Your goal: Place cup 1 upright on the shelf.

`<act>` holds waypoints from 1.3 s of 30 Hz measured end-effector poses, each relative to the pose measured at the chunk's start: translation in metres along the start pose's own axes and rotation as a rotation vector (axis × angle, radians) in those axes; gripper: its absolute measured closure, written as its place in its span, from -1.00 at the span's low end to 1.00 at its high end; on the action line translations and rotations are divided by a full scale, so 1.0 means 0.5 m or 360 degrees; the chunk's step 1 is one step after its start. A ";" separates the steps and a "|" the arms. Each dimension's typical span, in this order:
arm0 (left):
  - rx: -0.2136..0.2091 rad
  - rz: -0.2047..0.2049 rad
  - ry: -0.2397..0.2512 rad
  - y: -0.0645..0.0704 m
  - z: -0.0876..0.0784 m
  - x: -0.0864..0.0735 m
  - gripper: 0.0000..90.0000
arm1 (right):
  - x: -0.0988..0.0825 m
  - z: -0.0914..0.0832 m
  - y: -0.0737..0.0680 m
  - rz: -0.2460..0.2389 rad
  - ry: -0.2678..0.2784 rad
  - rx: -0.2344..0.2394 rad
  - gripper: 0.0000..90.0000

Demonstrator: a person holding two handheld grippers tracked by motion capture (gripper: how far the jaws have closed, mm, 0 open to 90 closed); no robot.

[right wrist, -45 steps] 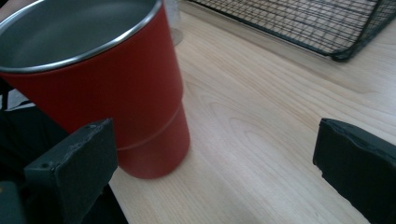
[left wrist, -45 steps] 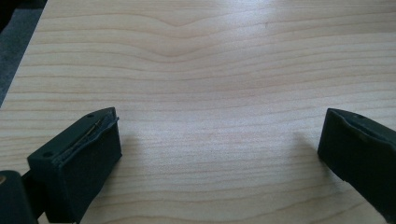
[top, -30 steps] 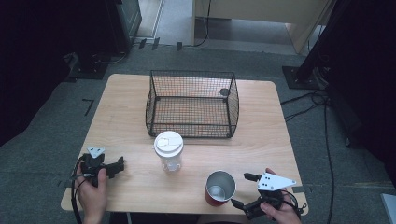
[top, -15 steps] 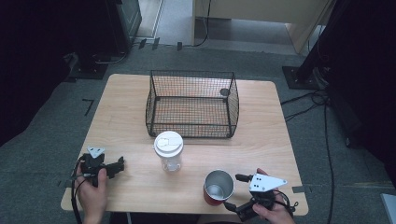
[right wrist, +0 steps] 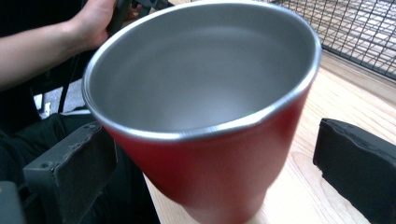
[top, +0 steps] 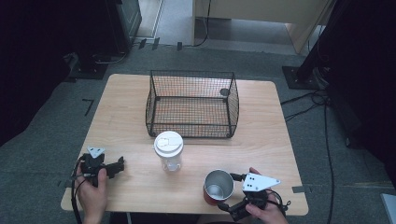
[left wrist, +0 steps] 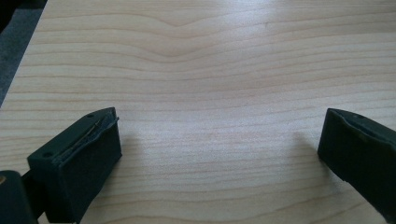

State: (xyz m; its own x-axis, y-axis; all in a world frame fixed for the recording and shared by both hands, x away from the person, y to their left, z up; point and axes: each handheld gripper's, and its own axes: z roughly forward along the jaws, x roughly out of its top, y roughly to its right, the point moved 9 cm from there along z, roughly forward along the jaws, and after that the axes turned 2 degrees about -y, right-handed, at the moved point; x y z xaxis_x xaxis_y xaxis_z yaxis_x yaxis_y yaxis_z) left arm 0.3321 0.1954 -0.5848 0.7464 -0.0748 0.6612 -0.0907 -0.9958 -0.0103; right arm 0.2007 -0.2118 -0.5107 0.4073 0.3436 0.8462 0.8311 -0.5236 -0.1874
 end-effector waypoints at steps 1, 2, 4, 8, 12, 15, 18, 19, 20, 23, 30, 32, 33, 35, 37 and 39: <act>0.0000 0.0000 0.0000 0.000 0.000 0.000 -1.00 | 0.000 0.000 0.000 0.0000 0.0000 0.0000 -1.00; 0.0000 0.0000 0.0000 0.000 0.000 0.000 -1.00 | 0.004 0.004 -0.002 0.0002 0.0010 -0.0002 -1.00; 0.0000 0.0000 0.0000 0.000 0.000 0.000 -1.00 | 0.007 0.008 -0.003 -0.0003 0.0020 -0.0012 -1.00; 0.0000 -0.0001 0.0000 0.000 0.000 0.000 -1.00 | 0.010 0.013 -0.005 0.0007 0.0032 -0.0011 -1.00; 0.0000 0.0000 0.0000 0.000 0.000 0.000 -1.00 | 0.018 0.016 -0.009 0.0017 0.0066 -0.0022 -1.00; 0.0000 0.0000 0.0000 0.000 0.000 0.000 -1.00 | 0.023 0.020 -0.010 0.0014 0.0081 -0.0044 -1.00; 0.0000 0.0000 0.0000 0.000 0.000 0.000 -1.00 | 0.027 0.025 -0.012 0.0011 0.0087 -0.0060 -1.00; 0.0000 0.0000 0.0000 0.000 0.000 0.000 -1.00 | 0.027 0.026 -0.013 0.0012 0.0087 -0.0062 -1.00; 0.0000 -0.0001 0.0000 0.000 0.000 0.000 -1.00 | 0.028 0.027 -0.013 0.0010 0.0088 -0.0065 -1.00; 0.0000 0.0000 0.0000 0.000 0.000 0.000 -1.00 | 0.030 0.028 -0.014 0.0010 0.0095 -0.0067 -1.00; 0.0000 0.0000 0.0000 0.000 0.000 0.000 -1.00 | 0.039 0.035 -0.019 0.0004 0.0130 -0.0080 -0.96; 0.0000 0.0000 0.0000 0.000 0.000 0.000 -1.00 | 0.039 0.035 -0.019 0.0004 0.0132 -0.0082 -0.95; 0.0000 0.0000 0.0000 0.000 0.000 0.000 -1.00 | 0.040 0.035 -0.019 0.0002 0.0133 -0.0083 -0.95; 0.0000 0.0000 0.0000 0.000 0.000 0.000 -1.00 | 0.040 0.035 -0.019 -0.0004 0.0140 -0.0086 -0.95; 0.0000 0.0001 -0.0001 0.000 0.000 0.000 -1.00 | 0.041 0.035 -0.019 -0.0005 0.0142 -0.0088 -0.94; 0.0000 0.0000 0.0000 0.000 0.000 0.000 -1.00 | 0.042 0.035 -0.020 -0.0012 0.0147 -0.0091 -0.94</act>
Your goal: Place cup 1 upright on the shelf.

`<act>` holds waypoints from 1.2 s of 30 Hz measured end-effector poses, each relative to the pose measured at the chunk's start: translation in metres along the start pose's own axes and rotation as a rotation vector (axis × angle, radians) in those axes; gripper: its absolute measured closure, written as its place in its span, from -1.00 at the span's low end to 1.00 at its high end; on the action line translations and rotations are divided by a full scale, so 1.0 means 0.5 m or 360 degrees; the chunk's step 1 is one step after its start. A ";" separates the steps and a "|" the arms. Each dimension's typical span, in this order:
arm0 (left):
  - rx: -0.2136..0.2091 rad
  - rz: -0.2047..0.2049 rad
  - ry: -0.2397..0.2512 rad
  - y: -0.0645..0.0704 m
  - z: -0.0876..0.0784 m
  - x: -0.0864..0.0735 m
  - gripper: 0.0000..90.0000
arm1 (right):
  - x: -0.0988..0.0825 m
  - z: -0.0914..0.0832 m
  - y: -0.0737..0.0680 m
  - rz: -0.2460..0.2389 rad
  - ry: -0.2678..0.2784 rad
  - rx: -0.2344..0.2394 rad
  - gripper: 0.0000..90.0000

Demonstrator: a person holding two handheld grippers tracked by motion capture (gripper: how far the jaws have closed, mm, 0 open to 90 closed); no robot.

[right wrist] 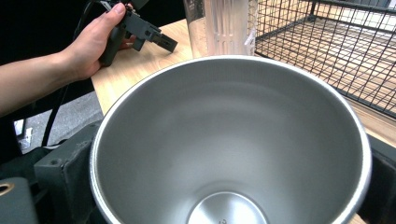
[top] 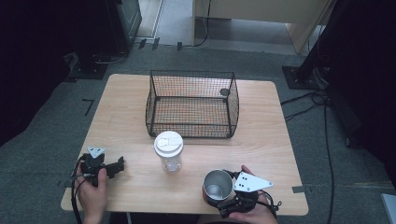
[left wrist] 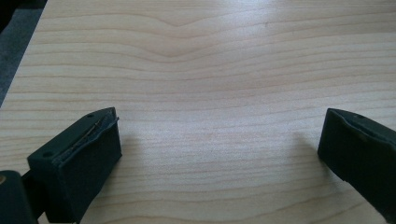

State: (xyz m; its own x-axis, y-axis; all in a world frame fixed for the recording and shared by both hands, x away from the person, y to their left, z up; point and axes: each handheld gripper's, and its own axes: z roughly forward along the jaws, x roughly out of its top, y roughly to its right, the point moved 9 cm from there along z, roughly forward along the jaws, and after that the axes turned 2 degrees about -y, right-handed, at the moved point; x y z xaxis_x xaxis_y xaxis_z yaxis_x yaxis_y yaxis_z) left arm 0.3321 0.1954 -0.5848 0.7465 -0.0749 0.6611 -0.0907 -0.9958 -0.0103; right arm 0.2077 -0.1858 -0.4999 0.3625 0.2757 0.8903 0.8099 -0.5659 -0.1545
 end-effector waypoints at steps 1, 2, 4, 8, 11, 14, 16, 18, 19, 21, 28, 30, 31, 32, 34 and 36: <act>0.0000 0.0000 0.0000 0.000 0.000 0.000 -1.00 | 0.000 0.000 -0.001 0.0001 -0.0003 0.0001 -0.94; 0.0000 0.0000 0.0000 0.000 0.000 0.000 -1.00 | 0.000 0.000 -0.001 0.0001 -0.0004 0.0000 -0.94; 0.0000 0.0000 0.0000 0.000 0.000 0.000 -1.00 | -0.001 0.000 -0.001 -0.0005 -0.0007 -0.0004 -0.94; 0.0000 0.0000 0.0000 0.000 0.000 0.000 -1.00 | -0.002 0.003 -0.002 -0.0027 -0.0028 -0.0031 -0.94; 0.0000 0.0000 0.0001 0.000 0.000 0.000 -1.00 | -0.005 0.007 -0.004 -0.0090 -0.0052 -0.0067 -0.94; 0.0000 0.0000 0.0000 0.000 0.000 0.000 -1.00 | -0.004 0.008 -0.003 -0.0102 -0.0054 -0.0088 -0.87; 0.0000 0.0000 0.0000 0.000 0.000 0.000 -1.00 | -0.004 0.007 -0.003 -0.0102 -0.0053 -0.0088 -0.86; 0.0000 0.0000 0.0000 0.000 0.000 0.000 -1.00 | -0.004 0.008 -0.003 -0.0104 -0.0051 -0.0088 -0.86; 0.0000 0.0000 0.0000 0.000 0.000 0.000 -1.00 | -0.004 0.007 -0.003 -0.0112 -0.0051 -0.0091 -0.86; 0.0000 0.0000 0.0000 0.000 0.000 0.000 -1.00 | -0.004 0.007 -0.003 -0.0110 -0.0050 -0.0094 -0.85; 0.0000 0.0000 0.0001 0.000 0.000 0.000 -1.00 | 0.002 0.009 0.005 -0.0066 -0.0045 -0.0175 -0.84; 0.0000 0.0000 0.0000 0.000 0.000 0.000 -1.00 | 0.006 0.008 0.007 -0.0062 -0.0037 -0.0181 -0.84; 0.0000 0.0000 0.0000 0.000 0.000 0.000 -1.00 | 0.009 0.008 0.009 -0.0057 -0.0033 -0.0188 -0.84; 0.0000 0.0000 0.0000 0.000 0.000 0.000 -1.00 | 0.012 0.007 0.011 -0.0054 -0.0029 -0.0198 -0.84; 0.0000 0.0000 0.0000 0.000 0.000 0.000 -1.00 | 0.019 0.005 0.016 -0.0040 -0.0013 -0.0215 -0.84; 0.0000 0.0000 0.0000 0.000 0.000 0.000 -1.00 | 0.026 0.003 0.019 -0.0030 0.0002 -0.0222 -0.84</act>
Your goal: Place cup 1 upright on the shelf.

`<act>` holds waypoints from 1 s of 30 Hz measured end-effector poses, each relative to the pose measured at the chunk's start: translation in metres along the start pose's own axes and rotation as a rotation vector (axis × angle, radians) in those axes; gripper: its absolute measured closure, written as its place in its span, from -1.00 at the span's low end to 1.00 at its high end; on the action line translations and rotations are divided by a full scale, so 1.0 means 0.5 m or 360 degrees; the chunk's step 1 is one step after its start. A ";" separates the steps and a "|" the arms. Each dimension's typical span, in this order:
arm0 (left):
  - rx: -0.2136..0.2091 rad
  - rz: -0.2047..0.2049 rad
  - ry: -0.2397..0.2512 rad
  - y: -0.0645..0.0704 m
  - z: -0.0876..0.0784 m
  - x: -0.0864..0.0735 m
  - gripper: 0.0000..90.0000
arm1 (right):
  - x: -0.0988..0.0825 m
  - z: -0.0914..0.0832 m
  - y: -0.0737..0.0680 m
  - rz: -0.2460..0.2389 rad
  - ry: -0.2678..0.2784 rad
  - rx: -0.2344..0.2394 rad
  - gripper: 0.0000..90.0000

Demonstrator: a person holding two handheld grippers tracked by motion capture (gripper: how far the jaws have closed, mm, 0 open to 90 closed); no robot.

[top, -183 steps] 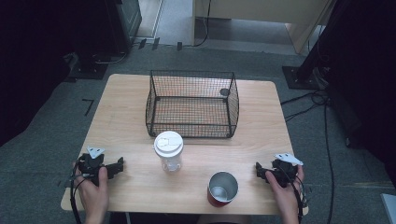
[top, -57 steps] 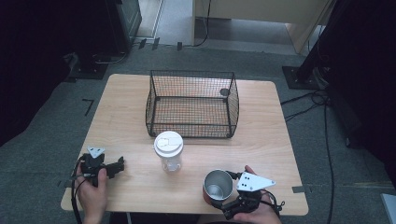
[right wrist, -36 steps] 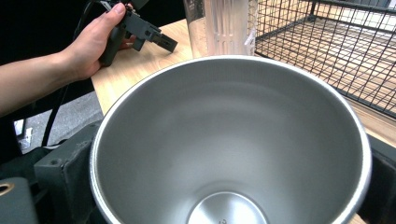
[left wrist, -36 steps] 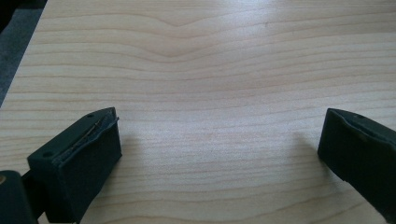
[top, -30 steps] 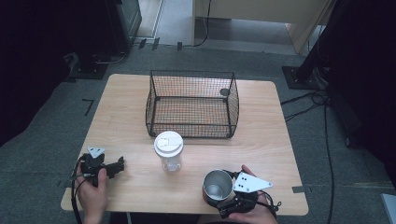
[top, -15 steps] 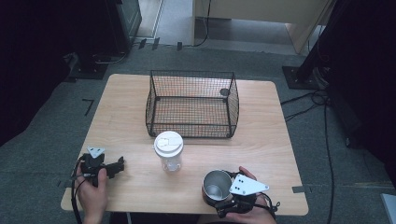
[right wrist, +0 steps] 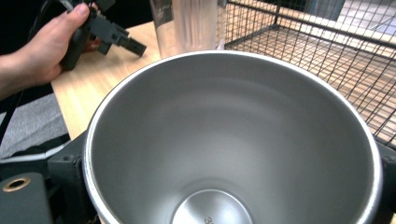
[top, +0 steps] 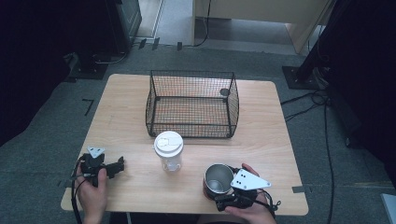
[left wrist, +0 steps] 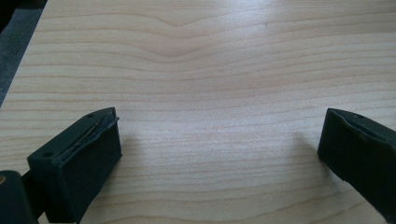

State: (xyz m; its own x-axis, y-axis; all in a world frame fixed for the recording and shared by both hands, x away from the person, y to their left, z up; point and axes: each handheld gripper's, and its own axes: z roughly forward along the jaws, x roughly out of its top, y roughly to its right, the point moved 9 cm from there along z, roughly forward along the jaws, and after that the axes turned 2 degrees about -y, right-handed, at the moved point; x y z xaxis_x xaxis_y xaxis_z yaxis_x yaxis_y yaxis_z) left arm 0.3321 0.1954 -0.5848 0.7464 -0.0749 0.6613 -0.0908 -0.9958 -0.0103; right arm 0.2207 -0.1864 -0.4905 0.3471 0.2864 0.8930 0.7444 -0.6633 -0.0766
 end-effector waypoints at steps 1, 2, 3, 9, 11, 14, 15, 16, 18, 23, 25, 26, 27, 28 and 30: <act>0.0000 0.0000 0.0000 0.000 0.000 0.000 -1.00 | 0.003 0.000 0.001 -0.0001 0.0004 -0.0004 -0.84; 0.0001 0.0000 0.0001 0.000 0.000 0.000 -1.00 | 0.006 -0.001 0.003 0.0001 0.0003 -0.0011 -0.84; 0.0001 -0.0001 0.0001 0.000 0.000 0.000 -1.00 | 0.009 -0.001 0.005 0.0007 0.0008 -0.0018 -0.84; 0.0001 0.0000 0.0001 0.000 0.000 0.000 -1.00 | 0.024 -0.003 0.015 0.0032 0.0029 -0.0040 -0.84; 0.0001 0.0001 0.0001 0.000 0.000 0.000 -1.00 | 0.034 -0.005 0.019 0.0042 0.0044 -0.0045 -0.84; 0.0000 -0.0002 0.0001 0.000 0.000 0.000 -1.00 | 0.047 -0.006 0.023 0.0040 0.0048 -0.0055 -0.84; 0.0000 -0.0002 0.0001 0.000 0.000 0.000 -1.00 | 0.047 -0.006 0.023 0.0040 0.0048 -0.0055 -0.84; 0.0000 -0.0002 0.0001 0.000 0.000 0.000 -1.00 | 0.056 -0.008 0.025 0.0043 0.0056 -0.0058 -0.84; 0.0000 -0.0003 0.0001 0.000 0.000 0.000 -1.00 | 0.061 -0.009 0.026 0.0044 0.0063 -0.0058 -0.84; 0.0000 -0.0005 0.0004 0.000 0.000 0.000 -1.00 | 0.089 -0.012 0.033 0.0052 0.0085 -0.0077 -0.84; 0.0000 -0.0006 0.0004 0.001 0.000 0.000 -1.00 | 0.102 -0.012 0.037 0.0051 0.0081 -0.0087 -0.84; 0.0000 -0.0006 0.0004 0.001 0.000 0.000 -1.00 | 0.102 -0.012 0.037 0.0051 0.0081 -0.0087 -0.84; 0.0000 -0.0005 0.0004 0.000 0.000 0.000 -1.00 | 0.108 -0.011 0.039 0.0044 0.0085 -0.0093 -0.84; 0.0000 -0.0005 0.0004 0.000 0.000 0.000 -1.00 | 0.120 -0.011 0.042 0.0045 0.0084 -0.0105 -0.84; 0.0000 -0.0006 0.0004 0.001 0.000 0.000 -1.00 | 0.124 -0.011 0.044 0.0044 0.0087 -0.0112 -0.84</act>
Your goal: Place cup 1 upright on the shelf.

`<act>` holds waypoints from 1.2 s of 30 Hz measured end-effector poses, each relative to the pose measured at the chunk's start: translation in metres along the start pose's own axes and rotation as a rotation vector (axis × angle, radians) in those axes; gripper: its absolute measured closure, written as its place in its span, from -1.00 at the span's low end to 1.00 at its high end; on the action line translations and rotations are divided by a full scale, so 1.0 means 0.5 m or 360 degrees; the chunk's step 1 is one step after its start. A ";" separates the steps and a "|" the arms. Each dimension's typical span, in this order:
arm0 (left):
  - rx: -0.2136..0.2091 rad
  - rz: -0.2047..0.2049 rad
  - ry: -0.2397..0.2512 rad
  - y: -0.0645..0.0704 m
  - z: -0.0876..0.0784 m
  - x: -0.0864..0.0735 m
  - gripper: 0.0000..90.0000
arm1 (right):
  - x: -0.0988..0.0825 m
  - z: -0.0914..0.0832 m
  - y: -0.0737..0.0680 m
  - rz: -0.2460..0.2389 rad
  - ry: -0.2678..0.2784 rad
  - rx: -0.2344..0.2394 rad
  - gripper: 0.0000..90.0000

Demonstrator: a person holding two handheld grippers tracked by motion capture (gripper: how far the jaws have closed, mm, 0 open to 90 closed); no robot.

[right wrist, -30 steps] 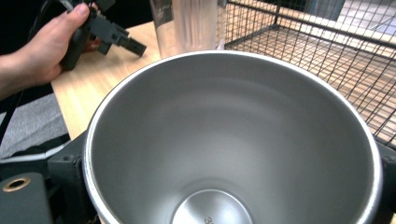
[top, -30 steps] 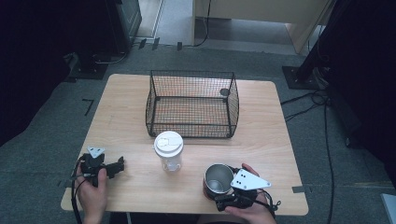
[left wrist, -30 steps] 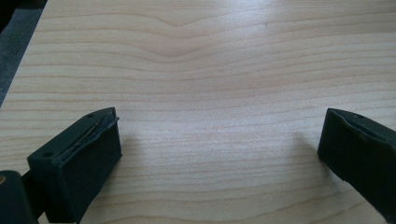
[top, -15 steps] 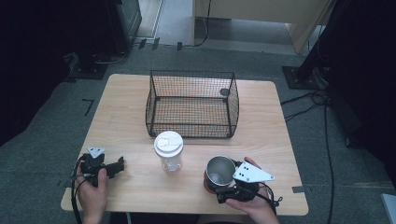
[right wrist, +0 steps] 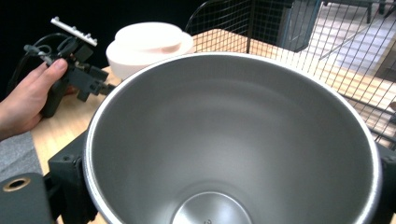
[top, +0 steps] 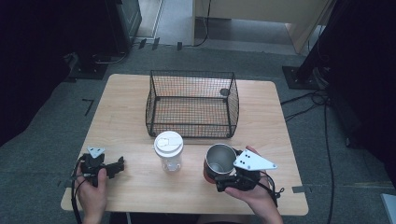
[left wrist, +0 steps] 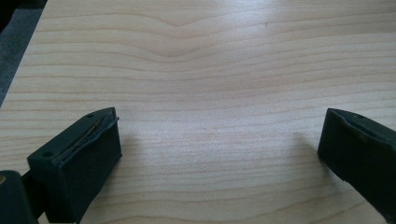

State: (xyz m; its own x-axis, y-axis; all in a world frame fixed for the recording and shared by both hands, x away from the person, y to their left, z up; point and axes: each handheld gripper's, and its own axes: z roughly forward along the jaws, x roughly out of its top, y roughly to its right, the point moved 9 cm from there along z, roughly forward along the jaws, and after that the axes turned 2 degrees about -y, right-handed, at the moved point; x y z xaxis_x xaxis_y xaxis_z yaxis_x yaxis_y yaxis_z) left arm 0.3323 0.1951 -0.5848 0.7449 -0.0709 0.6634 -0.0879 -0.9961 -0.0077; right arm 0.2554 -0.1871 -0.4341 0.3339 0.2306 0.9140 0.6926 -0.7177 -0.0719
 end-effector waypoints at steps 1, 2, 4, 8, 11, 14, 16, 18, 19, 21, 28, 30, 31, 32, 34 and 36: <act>0.0000 0.0000 0.0000 0.000 0.000 0.000 -1.00 | 0.007 0.001 0.002 0.0000 0.0004 -0.0009 -0.84; 0.0000 0.0000 0.0000 0.000 0.000 0.000 -1.00 | 0.012 0.002 0.003 0.0002 0.0007 -0.0011 -0.84; 0.0000 0.0000 0.0000 0.000 0.000 0.000 -1.00 | 0.029 0.004 0.008 0.0004 0.0026 -0.0028 -0.84; 0.0000 0.0001 -0.0001 0.000 0.000 0.000 -1.00 | 0.047 0.007 0.011 0.0014 0.0045 -0.0042 -0.84; 0.0000 0.0000 0.0000 0.000 0.000 0.000 -1.00 | 0.069 0.012 0.015 0.0025 0.0059 -0.0063 -0.84; 0.0000 0.0000 0.0000 0.000 0.000 0.000 -1.00 | 0.081 0.016 0.019 0.0028 0.0074 -0.0084 -0.84; 0.0000 -0.0005 0.0004 0.000 0.000 0.000 -1.00 | 0.091 0.018 0.023 0.0035 0.0087 -0.0106 -0.84; 0.0000 -0.0001 0.0000 0.000 0.000 0.000 -1.00 | 0.105 0.021 0.030 0.0047 0.0110 -0.0132 -0.84; 0.0000 -0.0001 0.0000 0.000 0.000 0.000 -1.00 | 0.105 0.021 0.030 0.0047 0.0110 -0.0132 -0.84; 0.0001 -0.0001 0.0001 0.000 0.000 0.000 -1.00 | 0.120 0.023 0.038 0.0066 0.0133 -0.0164 -0.84; 0.0000 -0.0001 -0.0002 0.000 0.000 0.000 -1.00 | 0.152 0.030 0.056 0.0086 0.0178 -0.0234 -0.84; 0.0000 0.0000 -0.0002 0.000 0.000 0.000 -1.00 | 0.156 0.031 0.058 0.0092 0.0188 -0.0245 -0.84; 0.0000 -0.0001 -0.0002 0.000 0.000 0.000 -1.00 | 0.161 0.032 0.060 0.0098 0.0199 -0.0256 -0.84; 0.0000 -0.0001 -0.0002 0.000 0.000 0.000 -1.00 | 0.168 0.034 0.066 0.0109 0.0221 -0.0277 -0.84; 0.0000 -0.0001 -0.0002 0.000 0.000 0.000 -1.00 | 0.171 0.036 0.069 0.0112 0.0229 -0.0285 -0.84; 0.0000 0.0000 -0.0002 0.000 0.000 0.000 -1.00 | 0.176 0.040 0.074 0.0112 0.0233 -0.0301 -0.84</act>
State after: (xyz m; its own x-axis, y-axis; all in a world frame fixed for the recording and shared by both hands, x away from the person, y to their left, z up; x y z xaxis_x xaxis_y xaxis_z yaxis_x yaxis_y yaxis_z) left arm 0.3323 0.1952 -0.5847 0.7457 -0.0708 0.6625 -0.0880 -0.9961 -0.0075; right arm 0.3233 -0.1804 -0.3642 0.2712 0.0877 0.9585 0.5342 -0.8421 -0.0742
